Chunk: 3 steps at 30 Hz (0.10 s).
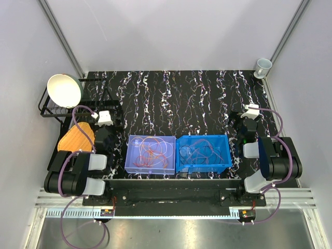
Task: Untangle the cables
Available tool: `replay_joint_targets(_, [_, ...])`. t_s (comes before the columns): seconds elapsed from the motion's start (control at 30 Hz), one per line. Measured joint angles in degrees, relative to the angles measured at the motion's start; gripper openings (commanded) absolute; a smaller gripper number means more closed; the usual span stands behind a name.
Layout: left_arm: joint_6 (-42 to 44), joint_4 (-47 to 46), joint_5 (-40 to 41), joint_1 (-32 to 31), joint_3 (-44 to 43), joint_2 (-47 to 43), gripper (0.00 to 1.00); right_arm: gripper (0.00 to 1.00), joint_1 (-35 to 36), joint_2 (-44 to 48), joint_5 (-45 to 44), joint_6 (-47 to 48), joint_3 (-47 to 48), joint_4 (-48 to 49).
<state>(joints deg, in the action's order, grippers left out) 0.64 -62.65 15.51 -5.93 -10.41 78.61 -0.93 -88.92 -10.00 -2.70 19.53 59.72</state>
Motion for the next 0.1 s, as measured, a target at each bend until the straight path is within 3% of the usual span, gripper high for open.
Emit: replay_joint_targets(0.1, [0.00,-0.02,-0.04,0.00,0.00,0.00,0.99,1.00,0.00,0.00,0.00,0.00,0.00,-0.02])
